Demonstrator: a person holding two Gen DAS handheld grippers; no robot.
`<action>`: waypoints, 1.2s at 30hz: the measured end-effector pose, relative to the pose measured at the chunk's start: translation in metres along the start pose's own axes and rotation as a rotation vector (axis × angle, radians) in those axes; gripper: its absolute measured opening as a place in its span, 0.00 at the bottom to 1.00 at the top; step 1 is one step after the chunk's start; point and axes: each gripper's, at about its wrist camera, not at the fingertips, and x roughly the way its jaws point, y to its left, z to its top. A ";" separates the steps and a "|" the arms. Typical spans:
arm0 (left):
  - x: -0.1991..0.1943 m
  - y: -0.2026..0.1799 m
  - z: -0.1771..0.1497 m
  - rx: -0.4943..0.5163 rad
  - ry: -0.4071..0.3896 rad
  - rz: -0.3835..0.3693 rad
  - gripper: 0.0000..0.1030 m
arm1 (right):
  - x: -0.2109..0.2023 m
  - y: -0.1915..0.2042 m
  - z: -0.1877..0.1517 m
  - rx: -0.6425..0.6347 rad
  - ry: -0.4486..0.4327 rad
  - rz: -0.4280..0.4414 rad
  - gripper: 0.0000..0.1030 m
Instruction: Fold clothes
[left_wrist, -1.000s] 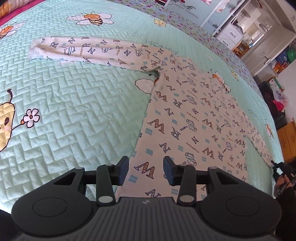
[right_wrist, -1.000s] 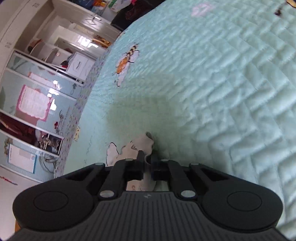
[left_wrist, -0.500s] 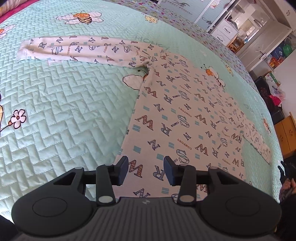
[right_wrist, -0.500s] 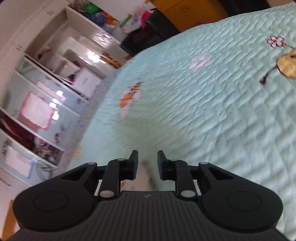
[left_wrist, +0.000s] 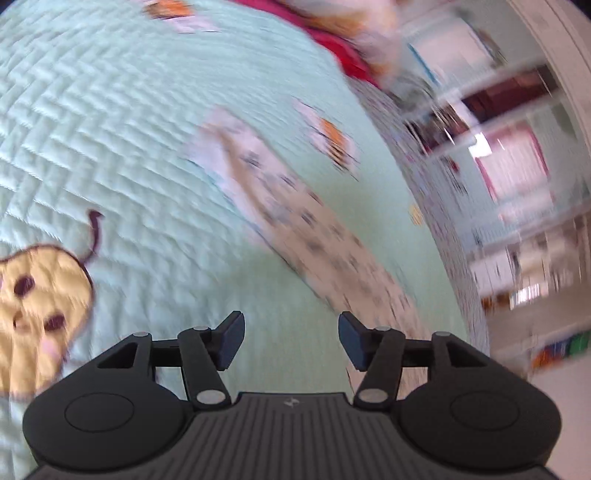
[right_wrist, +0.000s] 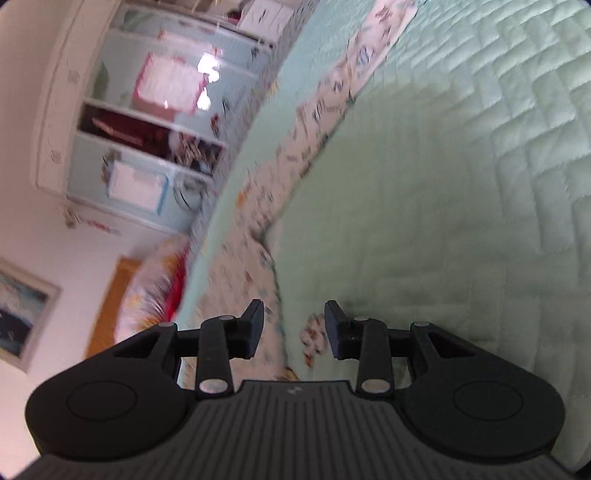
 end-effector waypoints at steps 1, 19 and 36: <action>0.008 0.008 0.010 -0.044 -0.012 0.000 0.57 | 0.001 0.001 -0.002 -0.005 0.003 -0.013 0.36; 0.043 -0.001 0.110 0.134 -0.209 0.121 0.07 | 0.003 0.006 -0.005 -0.026 -0.019 -0.100 0.36; -0.036 -0.004 -0.024 0.401 0.180 0.014 0.48 | 0.005 0.027 -0.013 -0.038 0.023 -0.082 0.39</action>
